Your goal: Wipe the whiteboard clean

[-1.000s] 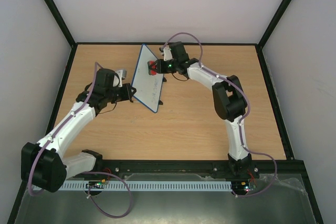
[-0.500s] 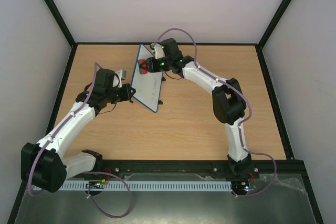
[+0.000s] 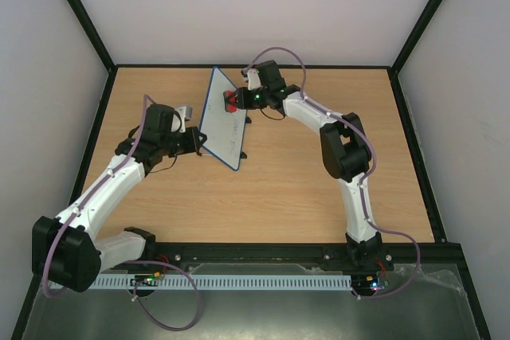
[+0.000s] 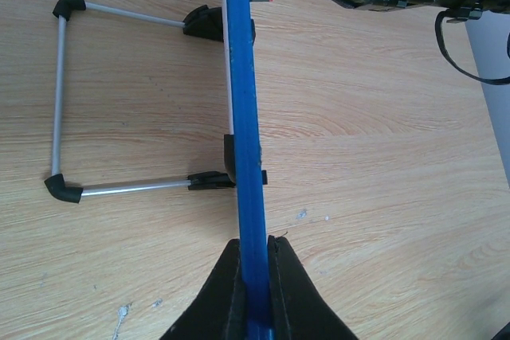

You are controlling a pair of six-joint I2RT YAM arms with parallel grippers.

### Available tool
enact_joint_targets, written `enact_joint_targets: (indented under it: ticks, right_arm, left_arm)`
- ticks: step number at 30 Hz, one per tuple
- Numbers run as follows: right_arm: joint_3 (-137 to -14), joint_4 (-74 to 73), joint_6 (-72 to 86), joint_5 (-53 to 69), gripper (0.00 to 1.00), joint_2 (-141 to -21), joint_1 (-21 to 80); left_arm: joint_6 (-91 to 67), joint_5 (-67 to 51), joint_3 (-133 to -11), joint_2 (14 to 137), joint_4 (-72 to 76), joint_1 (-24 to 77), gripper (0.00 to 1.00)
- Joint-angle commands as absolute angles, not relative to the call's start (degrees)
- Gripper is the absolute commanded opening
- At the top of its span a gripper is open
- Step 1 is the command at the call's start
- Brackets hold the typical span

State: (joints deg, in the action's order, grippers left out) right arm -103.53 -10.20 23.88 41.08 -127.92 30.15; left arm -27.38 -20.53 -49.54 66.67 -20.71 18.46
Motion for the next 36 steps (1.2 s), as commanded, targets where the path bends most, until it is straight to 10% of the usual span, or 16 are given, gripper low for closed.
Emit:
enact_joint_targets:
  ticks: [1,13,36]
  right_arm:
    - [-102.6,-11.7,24.3,43.4,0.02,-127.2,34.8]
    - [-98.6,-9.2,26.6,46.0,0.02,-119.1,43.8]
    - [-117.2,-15.7,22.8,36.9,0.02,-138.2,29.9]
  left_arm:
    - [-20.3,-28.7,-47.3,68.5,-26.0,20.9,0.02]
    - [-20.0,-28.9,-47.8,69.1,-26.2,20.6,0.02]
    - [-19.3,-29.5,-48.0,68.7,-27.6,20.5,0.02]
